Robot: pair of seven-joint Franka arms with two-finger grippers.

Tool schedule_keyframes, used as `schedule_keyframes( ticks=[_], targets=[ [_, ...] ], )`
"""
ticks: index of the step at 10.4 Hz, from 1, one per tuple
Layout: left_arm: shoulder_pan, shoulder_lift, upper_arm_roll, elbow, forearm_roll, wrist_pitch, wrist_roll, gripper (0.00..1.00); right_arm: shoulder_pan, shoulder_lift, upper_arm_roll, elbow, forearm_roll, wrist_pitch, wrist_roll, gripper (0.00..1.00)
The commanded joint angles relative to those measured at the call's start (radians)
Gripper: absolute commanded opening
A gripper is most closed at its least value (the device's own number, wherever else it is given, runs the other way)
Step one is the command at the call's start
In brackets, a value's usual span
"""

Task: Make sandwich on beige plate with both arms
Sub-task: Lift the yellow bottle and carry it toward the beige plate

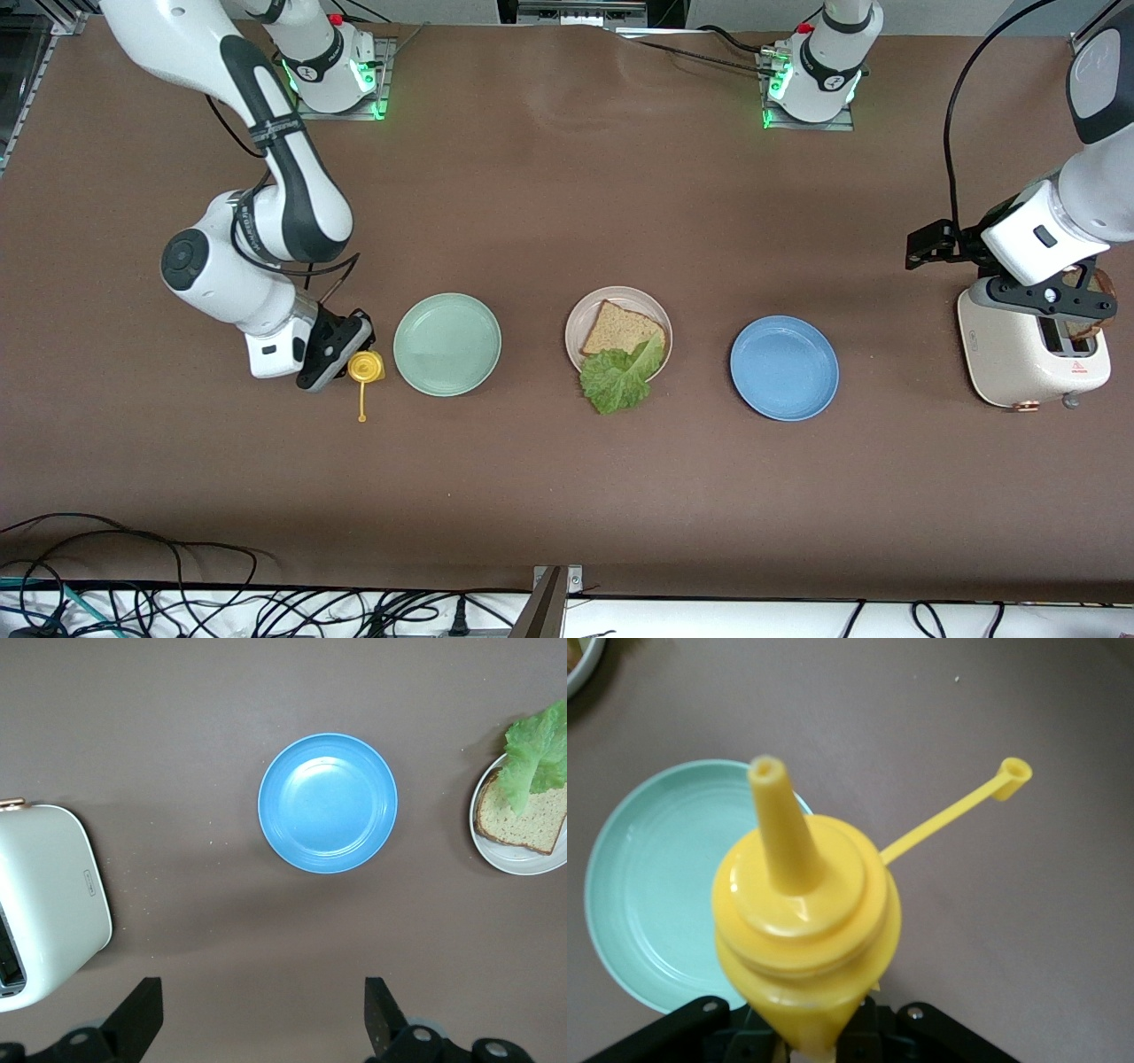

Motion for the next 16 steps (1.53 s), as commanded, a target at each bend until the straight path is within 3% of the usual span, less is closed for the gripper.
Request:
schedule_keyframes(
  ticks=[1, 3, 6, 8, 12, 16],
  targets=[
    [0.0, -0.013, 0.001, 0.001, 0.0, -0.014, -0.005, 1.0, 0.05, -0.011, 0.022, 0.097, -0.149, -0.119, 0.238, 0.0],
    [0.001, -0.013, 0.002, -0.001, 0.002, -0.014, -0.004, 1.0, 0.116, -0.011, 0.03, 0.15, -0.288, -0.214, 0.43, 0.0],
    [0.003, -0.012, 0.002, 0.001, 0.002, -0.014, -0.004, 1.0, 0.255, 0.005, 0.019, 0.209, -0.348, -0.288, 0.624, 0.0],
    [0.003, -0.013, 0.002, -0.001, 0.002, -0.013, -0.004, 1.0, 0.355, 0.069, -0.005, 0.299, -0.404, -0.366, 0.745, 0.0],
    [0.006, -0.013, 0.002, -0.001, 0.002, -0.013, -0.004, 1.0, 0.519, 0.244, -0.094, 0.52, -0.407, -0.487, 0.88, 0.0],
    [0.007, -0.01, 0.004, 0.002, 0.002, -0.008, -0.002, 1.0, 0.631, 0.305, -0.171, 0.606, -0.408, -0.663, 0.873, 0.0]
  ],
)
